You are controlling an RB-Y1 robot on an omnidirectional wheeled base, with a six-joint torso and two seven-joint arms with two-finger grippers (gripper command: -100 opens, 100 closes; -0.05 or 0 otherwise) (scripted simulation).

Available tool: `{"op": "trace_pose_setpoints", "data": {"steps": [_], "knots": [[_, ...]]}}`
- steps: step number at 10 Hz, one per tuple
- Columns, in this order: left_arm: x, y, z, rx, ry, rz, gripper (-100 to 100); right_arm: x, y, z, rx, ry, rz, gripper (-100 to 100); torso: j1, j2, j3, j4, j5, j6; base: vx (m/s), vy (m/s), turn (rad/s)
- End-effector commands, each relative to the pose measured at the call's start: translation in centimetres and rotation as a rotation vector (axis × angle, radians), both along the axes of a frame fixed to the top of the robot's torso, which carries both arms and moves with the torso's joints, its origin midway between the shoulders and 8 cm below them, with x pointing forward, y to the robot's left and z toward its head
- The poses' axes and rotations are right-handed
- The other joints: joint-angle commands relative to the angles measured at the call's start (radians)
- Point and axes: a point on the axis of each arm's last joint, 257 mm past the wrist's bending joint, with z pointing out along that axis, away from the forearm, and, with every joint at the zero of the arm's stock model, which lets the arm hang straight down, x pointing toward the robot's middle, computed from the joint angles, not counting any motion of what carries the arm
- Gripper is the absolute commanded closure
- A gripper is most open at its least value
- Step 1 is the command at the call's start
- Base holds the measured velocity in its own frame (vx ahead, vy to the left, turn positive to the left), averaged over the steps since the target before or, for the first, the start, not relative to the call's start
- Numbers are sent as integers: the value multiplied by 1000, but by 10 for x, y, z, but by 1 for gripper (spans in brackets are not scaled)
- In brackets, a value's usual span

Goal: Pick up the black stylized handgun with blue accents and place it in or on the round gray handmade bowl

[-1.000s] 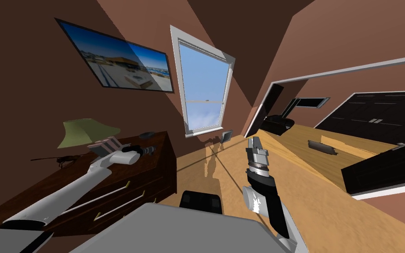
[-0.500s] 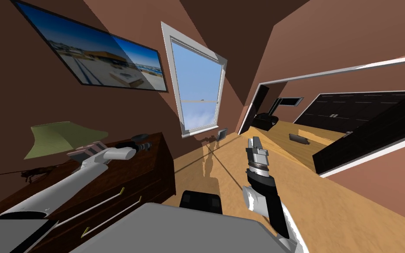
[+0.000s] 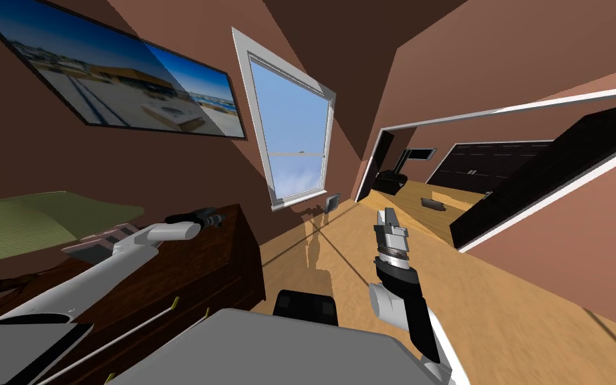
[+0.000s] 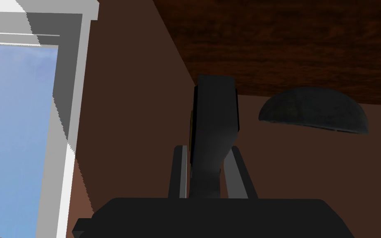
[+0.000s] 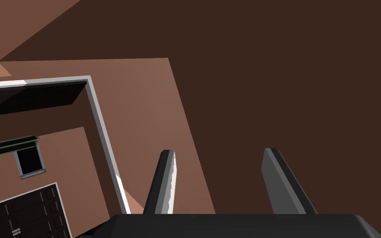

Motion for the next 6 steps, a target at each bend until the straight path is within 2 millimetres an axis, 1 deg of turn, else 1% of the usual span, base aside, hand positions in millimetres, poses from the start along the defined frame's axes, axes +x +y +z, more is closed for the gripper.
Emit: {"op": "trace_pose_setpoints", "data": {"steps": [1, 2, 4, 5, 6], "knots": [[-5, 24, 20, -2, -30, 51, 100, 0, 0, 0, 0, 0, 0, 0, 0, 0, 0, 0, 0, 0, -32, 87, -318], [-9, 38, 29, -1, -43, 81, 100, 0, 0, 0, 0, 0, 0, 0, 1, 0, 0, 0, 0, 0, -24, 97, -299], [-14, 52, 37, 2, -52, 108, 100, 0, 0, 0, 0, 0, 0, 0, 2, 0, 0, 0, 1, -3, -20, 75, -132], [-20, 67, 46, 9, -58, 134, 100, 0, 0, 0, 0, 0, 0, 0, 1, 0, 0, 0, 1, -3, -21, 74, -192], [-24, 74, 50, 13, -59, 147, 100, 0, 0, 0, 0, 0, 0, 0, 2, 0, 0, 0, 0, -2, -23, 94, -221]]}}
